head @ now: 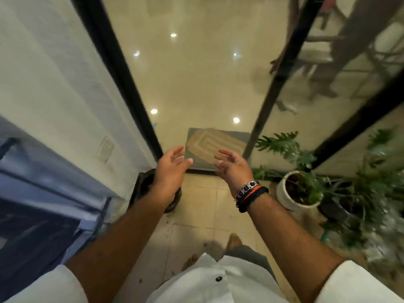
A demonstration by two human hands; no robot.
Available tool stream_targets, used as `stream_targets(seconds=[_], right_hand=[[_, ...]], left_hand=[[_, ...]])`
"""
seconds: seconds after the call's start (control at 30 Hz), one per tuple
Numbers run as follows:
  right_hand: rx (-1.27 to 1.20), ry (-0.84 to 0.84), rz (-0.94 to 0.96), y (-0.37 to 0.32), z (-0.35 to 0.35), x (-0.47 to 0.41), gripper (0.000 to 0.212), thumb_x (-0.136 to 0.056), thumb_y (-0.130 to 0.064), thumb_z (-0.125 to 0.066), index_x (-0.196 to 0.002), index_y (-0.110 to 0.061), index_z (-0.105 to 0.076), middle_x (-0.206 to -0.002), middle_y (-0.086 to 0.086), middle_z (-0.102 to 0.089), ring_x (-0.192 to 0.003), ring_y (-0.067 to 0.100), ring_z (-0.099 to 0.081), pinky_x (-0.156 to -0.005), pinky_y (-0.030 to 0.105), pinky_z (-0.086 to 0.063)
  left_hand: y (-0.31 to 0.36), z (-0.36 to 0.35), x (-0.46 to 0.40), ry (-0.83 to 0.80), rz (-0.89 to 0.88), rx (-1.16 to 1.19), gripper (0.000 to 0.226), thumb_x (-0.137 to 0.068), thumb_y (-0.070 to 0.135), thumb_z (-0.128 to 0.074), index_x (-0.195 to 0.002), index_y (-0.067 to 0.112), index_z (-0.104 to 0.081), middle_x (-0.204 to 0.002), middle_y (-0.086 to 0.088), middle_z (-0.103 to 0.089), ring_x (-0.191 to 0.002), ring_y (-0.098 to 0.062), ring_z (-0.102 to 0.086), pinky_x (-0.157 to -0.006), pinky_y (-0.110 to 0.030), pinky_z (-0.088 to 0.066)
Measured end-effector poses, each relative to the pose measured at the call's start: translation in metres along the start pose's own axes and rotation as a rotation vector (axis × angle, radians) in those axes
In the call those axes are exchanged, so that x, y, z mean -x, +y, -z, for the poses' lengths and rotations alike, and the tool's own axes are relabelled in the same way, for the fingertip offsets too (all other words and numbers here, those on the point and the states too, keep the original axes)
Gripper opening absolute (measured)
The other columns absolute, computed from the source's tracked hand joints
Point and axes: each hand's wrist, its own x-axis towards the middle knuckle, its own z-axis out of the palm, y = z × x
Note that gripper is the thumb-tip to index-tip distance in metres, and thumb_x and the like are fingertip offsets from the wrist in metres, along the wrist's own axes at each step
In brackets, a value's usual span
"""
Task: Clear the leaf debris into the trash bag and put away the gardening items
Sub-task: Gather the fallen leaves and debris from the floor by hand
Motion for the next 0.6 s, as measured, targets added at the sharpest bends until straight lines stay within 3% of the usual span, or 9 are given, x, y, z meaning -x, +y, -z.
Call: stream_targets(seconds=[0.2, 0.37, 0.6], right_hand=[[-0.107, 0.216, 0.104, 0.001, 0.092, 0.057, 0.036, -0.092, 0.005, -0.05, -0.103, -0.027, -0.061, -0.116, 0.002, -0.065, -0.112, 0.021, -0.062, -0.09, 0.035, -0.054], [-0.176, 0.416, 0.149, 0.005, 0.18, 0.11, 0.038, -0.091, 0.007, -0.049, -0.105, -0.026, -0.06, -0.116, 0.002, -0.065, -0.115, 0.021, -0.06, -0.086, 0.032, -0.052], [-0.235, 0.683, 0.152, 0.032, 0.295, 0.199, 0.038, -0.093, 0.007, -0.048, -0.119, -0.02, -0.055, -0.115, 0.002, -0.065, -0.107, 0.018, -0.062, -0.086, 0.033, -0.053]], left_hand=[[0.022, -0.083, 0.04, -0.198, -0.063, -0.056, 0.047, -0.089, 0.012, -0.069, -0.134, 0.017, -0.057, -0.129, 0.0, -0.062, -0.117, -0.014, -0.06, -0.104, -0.044, -0.05], [0.03, -0.165, 0.086, -0.352, -0.103, -0.079, 0.046, -0.089, 0.01, -0.069, -0.133, 0.017, -0.058, -0.125, -0.001, -0.064, -0.113, -0.013, -0.061, -0.102, -0.04, -0.052], [0.01, -0.289, 0.172, -0.626, -0.127, -0.108, 0.043, -0.088, 0.005, -0.069, -0.129, 0.013, -0.06, -0.12, -0.005, -0.066, -0.114, -0.017, -0.062, -0.105, -0.045, -0.049]])
